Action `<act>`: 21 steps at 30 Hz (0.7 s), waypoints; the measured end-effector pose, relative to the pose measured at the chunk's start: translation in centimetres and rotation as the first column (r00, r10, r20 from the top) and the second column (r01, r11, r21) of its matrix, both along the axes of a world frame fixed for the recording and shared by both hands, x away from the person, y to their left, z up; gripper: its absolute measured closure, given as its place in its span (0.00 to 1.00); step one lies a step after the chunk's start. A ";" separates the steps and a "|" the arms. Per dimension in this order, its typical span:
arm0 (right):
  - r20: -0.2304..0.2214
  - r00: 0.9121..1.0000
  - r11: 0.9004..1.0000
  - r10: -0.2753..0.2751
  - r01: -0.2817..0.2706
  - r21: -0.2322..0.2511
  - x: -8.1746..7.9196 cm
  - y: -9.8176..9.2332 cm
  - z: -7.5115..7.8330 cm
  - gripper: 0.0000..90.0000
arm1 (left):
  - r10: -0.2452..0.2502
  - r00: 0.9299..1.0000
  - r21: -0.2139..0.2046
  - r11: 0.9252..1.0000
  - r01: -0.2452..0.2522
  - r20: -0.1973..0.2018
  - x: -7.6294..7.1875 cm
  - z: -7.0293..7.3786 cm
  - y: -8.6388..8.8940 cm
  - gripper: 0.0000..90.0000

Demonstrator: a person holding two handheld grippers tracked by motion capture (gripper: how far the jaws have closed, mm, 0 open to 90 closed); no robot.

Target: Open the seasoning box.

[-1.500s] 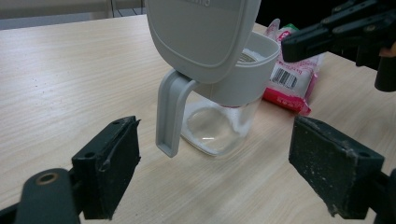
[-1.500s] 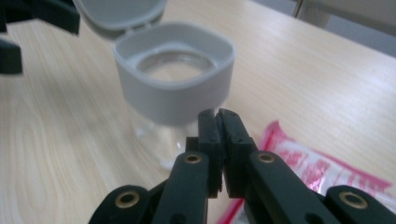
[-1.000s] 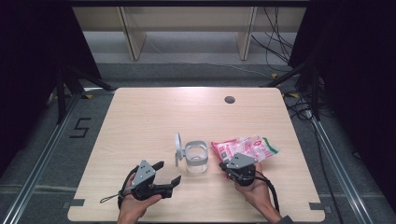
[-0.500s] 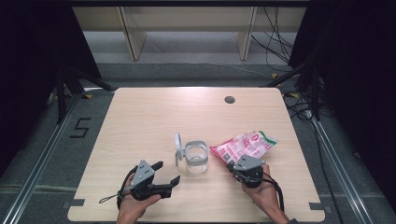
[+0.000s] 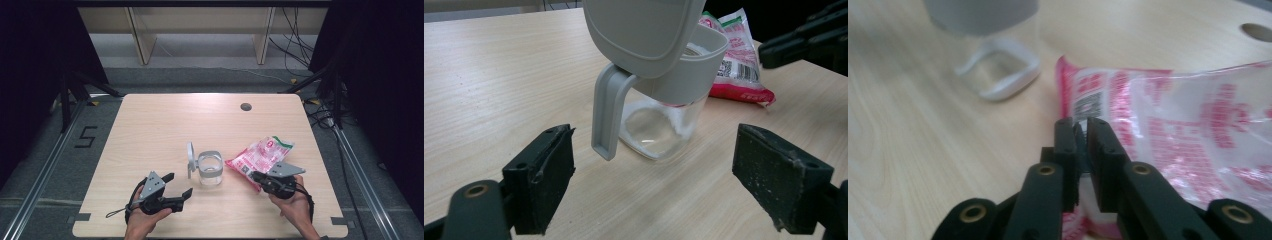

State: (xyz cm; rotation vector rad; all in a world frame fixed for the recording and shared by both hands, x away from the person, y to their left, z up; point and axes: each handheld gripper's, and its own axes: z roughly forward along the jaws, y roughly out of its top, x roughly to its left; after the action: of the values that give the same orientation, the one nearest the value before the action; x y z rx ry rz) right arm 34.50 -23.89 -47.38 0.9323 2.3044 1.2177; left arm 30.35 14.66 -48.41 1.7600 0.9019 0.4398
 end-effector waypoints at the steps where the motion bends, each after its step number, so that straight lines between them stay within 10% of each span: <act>1: 0.000 1.000 1.000 0.000 0.000 0.000 0.0 0.0 0.0 0.85 | 0.000 1.000 0.000 1.000 0.000 0.000 0.0 0.0 0.0 0.18; 8: -0.073 0.958 0.951 -0.276 0.283 0.123 0.3 -4.7 -0.1 0.52 | -0.020 1.000 0.019 1.000 0.020 0.007 0.1 -0.2 -0.3 0.18; 14: -0.132 0.929 0.918 -0.346 0.364 0.158 1.2 -5.8 -0.9 0.46 | -0.012 1.000 0.008 1.000 0.012 -0.003 0.1 -0.3 -0.3 0.18; 15: -0.103 0.940 0.930 -0.325 0.338 0.146 1.6 -6.1 -1.1 0.45 | -0.015 1.000 0.012 1.000 0.015 -0.002 0.1 -0.2 -0.2 0.18; 18: -0.147 0.924 0.915 -0.353 0.374 0.154 1.8 -6.0 -1.2 0.44 | 0.002 1.000 -0.001 1.000 -0.002 -0.012 0.1 -0.2 -0.2 0.18; 21: -0.119 0.930 0.920 -0.347 0.362 0.147 2.6 -6.4 -1.7 0.44 | -0.006 1.000 0.002 1.000 0.006 -0.002 0.2 -0.1 -0.1 0.18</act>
State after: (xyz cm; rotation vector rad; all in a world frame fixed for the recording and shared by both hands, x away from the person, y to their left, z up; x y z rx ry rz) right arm 37.14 -30.28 -49.07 1.4216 1.9983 1.2413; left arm 30.51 14.55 -48.55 1.7649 0.8973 0.4350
